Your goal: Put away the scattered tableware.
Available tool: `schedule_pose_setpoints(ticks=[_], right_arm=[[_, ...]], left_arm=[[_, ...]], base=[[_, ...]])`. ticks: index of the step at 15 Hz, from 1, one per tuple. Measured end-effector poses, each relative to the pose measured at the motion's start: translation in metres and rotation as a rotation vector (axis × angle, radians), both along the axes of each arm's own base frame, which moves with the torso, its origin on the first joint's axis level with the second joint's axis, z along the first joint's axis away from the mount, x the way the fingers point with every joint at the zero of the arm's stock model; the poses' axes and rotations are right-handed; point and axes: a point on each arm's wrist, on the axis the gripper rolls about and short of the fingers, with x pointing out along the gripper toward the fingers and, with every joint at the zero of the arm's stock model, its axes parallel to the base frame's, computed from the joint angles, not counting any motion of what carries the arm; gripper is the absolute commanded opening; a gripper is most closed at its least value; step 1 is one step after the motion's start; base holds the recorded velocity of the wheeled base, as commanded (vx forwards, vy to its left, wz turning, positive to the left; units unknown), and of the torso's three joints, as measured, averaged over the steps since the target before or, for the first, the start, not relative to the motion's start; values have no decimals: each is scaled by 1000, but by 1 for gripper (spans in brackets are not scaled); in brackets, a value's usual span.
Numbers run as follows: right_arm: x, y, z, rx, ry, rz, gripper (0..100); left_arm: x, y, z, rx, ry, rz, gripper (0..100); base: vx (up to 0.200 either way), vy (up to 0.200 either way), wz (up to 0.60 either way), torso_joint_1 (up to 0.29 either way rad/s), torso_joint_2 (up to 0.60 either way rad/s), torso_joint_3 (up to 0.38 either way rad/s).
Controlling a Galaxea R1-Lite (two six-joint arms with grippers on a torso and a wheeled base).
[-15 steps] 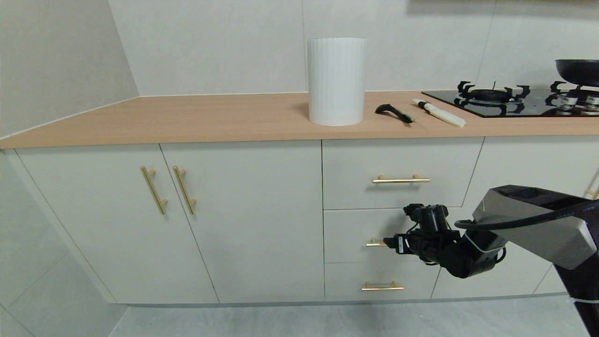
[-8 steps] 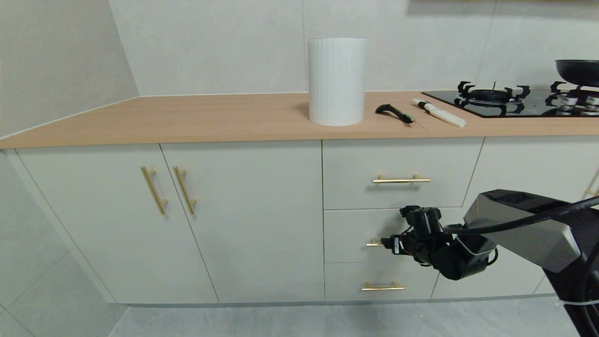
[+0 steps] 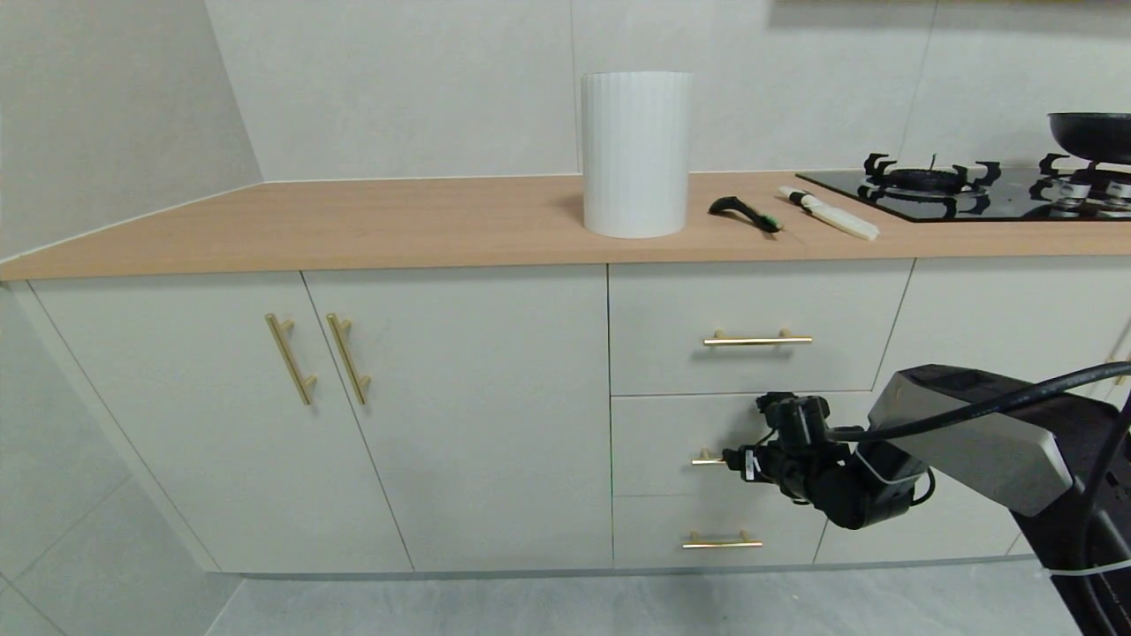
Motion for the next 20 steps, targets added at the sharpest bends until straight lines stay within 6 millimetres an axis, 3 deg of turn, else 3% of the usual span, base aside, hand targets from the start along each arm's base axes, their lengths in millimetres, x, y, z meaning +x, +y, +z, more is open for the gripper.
schedule_pose_setpoints(ticks=[17,20], right_arm=[[-7,-2,-4,-18,57,1,100],[-25,-7,8,-38,86,17,100]], left_arm=[[0,0,0,0,0,0,100],[0,0,0,0,0,0,100]], base=[[0,0,0,0,0,0],[0,0,0,0,0,0]])
